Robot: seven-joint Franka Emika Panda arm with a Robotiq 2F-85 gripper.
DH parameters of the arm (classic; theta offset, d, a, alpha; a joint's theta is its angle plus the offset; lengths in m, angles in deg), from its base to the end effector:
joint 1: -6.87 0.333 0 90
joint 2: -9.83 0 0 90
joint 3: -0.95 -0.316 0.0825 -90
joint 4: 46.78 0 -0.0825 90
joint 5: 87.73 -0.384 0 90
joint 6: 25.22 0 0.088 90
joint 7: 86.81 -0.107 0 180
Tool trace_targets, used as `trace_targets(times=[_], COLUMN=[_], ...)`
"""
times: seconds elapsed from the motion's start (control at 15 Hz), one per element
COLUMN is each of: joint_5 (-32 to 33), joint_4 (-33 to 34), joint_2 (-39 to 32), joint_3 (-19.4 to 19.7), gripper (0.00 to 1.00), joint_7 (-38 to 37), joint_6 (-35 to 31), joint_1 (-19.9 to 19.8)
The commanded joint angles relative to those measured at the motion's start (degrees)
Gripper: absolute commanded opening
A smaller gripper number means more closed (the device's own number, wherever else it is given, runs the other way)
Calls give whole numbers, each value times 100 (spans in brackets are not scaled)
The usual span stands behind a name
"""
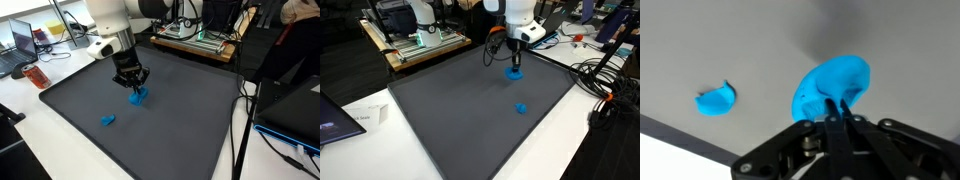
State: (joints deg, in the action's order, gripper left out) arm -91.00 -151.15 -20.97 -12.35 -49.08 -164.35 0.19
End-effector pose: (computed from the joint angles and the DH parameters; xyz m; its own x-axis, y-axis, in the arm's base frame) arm 0.6550 0.0644 0.2557 0.7622 0.6284 0.1555 0.6437 -0.7611 -0.0795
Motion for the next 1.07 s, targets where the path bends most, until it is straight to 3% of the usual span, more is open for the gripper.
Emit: trace_targets(times=[0.0, 0.33, 0.53, 0.73, 0.8, 1.0], joint_5=[-867, -2597, -3727, -4876, -5101, -6019], joint_4=[-899, -1779, -2214, -2585, -2709, -2934], joint_2=[878, 1823, 2407, 2987, 3138, 3580], joint_3=[-381, -782, -722, -460, -819, -881], gripper=[1, 1, 1, 1, 1, 1], joint_7=[702, 2210, 3101, 4014, 4222, 4714], joint_6=[-522, -1101, -1314, -1704, -1941, -2453], joint_1=[-388, -709, -575, -177, -464, -322])
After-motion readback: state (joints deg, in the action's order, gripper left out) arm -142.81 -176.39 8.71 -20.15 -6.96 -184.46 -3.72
